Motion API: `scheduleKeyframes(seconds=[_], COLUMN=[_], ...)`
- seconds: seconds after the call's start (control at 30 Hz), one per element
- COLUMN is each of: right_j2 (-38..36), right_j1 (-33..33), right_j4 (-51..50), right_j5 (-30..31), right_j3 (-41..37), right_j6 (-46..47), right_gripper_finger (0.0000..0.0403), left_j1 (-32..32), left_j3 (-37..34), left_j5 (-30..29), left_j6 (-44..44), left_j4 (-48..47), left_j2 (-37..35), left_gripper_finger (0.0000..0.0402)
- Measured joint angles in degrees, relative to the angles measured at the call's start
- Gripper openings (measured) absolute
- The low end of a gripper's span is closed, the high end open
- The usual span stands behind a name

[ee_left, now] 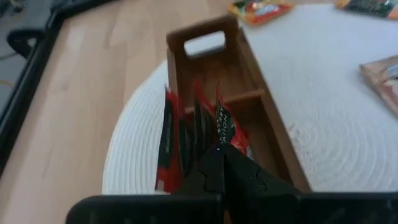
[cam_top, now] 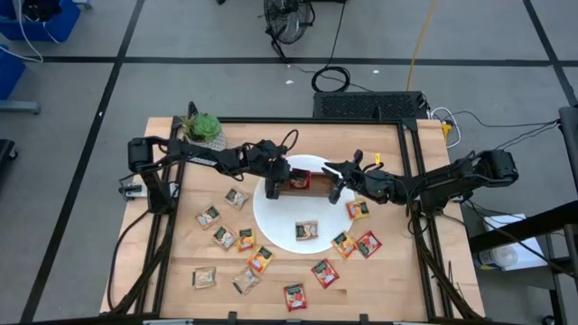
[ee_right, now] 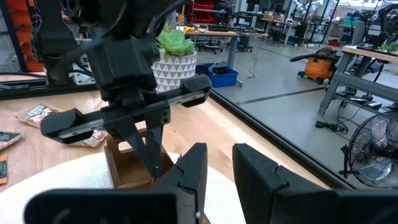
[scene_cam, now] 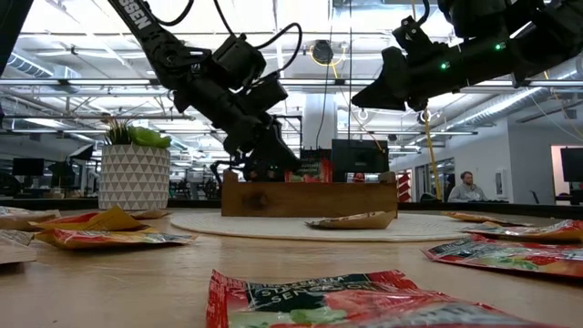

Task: Pick & Place Tea
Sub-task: Put the red tea bag into the middle section of the wooden organizer

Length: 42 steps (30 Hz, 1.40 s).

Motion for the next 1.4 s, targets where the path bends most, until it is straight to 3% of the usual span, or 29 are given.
scheduleKeyframes(seconds=[0.23,0.87,1.1,1.17,1.27,1.4], right_j2=[0.0,0.0,0.0,0.02,0.02,0.02], right_j1=[0.0,0.0,0.0,0.0,-0.01,0.0], right_j4=[-0.04,-0.44,-0.48,-0.48,-0.5,-0.7], right_j5=[0.0,-0.02,-0.02,-0.02,-0.01,0.0], right_j3=[0.0,0.0,0.0,0.0,0.0,0.0], right_j6=[0.0,-0.02,0.0,-0.01,-0.12,-0.46], right_gripper_finger=[0.0063,0.0063,0.0063,0.0063,0.0063,0.0063], left_j1=[-0.04,-0.09,-1.35,-2.52,-4.97,-7.87], left_j3=[-0.03,-0.03,0.34,3.63,13.11,21.45], left_j5=[-2.95,-4.68,-8.12,-12.85,-19.14,-16.64], left_j6=[-0.14,-3.51,-6.98,-6.89,-3.5,-3.14], left_j4=[1.71,4.2,3.13,-5.45,-27.04,-41.01], left_j2=[0.02,-0.08,-4.16,-5.2,-4.91,-2.13], left_gripper_finger=[0.0005,0.0061,0.0068,0.0059,0.0023,0.0006])
